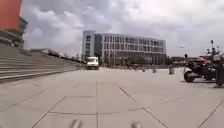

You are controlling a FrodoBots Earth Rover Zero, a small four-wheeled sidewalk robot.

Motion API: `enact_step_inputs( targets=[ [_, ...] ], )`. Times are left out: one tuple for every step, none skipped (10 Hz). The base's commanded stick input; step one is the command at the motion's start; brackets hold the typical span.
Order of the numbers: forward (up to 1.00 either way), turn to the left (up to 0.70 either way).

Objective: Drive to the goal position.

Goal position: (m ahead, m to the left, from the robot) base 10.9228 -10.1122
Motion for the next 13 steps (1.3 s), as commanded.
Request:
enact_step_inputs(
  targets=[
    [0.85,-0.32],
    [0.85,-0.34],
    [0.85,-0.27],
    [0.85,-0.09],
    [0.85,0.00],
    [0.85,0.00],
    [0.85,0.00],
    [0.85,0.00],
    [0.85,0.00],
    [0.85,0.00],
    [0.85,0.00],
    [0.85,-0.02],
    [0.85,-0.02]
  ],
)
